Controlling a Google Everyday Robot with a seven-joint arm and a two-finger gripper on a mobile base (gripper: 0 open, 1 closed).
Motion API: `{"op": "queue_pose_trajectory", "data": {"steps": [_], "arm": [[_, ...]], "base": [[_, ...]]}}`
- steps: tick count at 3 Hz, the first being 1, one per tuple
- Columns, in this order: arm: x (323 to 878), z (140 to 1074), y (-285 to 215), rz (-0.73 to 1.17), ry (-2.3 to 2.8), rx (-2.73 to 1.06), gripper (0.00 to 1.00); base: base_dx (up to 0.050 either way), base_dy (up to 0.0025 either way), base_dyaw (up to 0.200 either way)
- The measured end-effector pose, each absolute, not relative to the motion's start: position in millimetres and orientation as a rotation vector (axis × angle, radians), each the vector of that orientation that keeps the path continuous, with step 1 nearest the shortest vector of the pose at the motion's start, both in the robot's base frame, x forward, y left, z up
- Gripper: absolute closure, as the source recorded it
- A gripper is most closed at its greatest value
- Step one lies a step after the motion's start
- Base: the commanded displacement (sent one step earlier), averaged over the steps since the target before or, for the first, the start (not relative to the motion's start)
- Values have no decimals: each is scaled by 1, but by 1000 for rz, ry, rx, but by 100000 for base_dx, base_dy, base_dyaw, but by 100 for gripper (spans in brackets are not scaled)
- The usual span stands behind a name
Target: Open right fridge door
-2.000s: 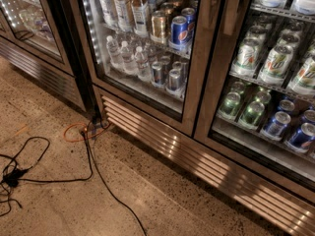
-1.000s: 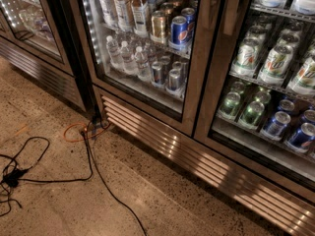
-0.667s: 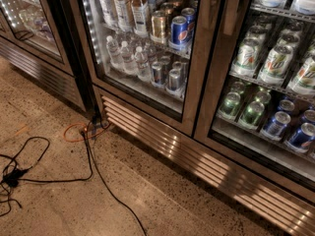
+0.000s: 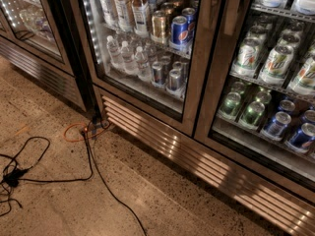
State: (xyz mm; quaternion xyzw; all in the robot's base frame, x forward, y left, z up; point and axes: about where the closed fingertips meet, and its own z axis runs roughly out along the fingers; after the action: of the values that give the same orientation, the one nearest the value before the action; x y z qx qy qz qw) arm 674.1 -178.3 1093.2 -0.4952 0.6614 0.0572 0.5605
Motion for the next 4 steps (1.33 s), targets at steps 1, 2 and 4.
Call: {"op": "queue_pose_trajectory", "data": {"steps": [1,2,4], "arm": [[682,1090,-179,147,1567,-1163,100],[681,1090,-178,147,1567,-1163,100],[673,1092,-178,125,1585,-1168,100]], "base": [[0,0,0],[0,0,0],[0,0,0]]}}
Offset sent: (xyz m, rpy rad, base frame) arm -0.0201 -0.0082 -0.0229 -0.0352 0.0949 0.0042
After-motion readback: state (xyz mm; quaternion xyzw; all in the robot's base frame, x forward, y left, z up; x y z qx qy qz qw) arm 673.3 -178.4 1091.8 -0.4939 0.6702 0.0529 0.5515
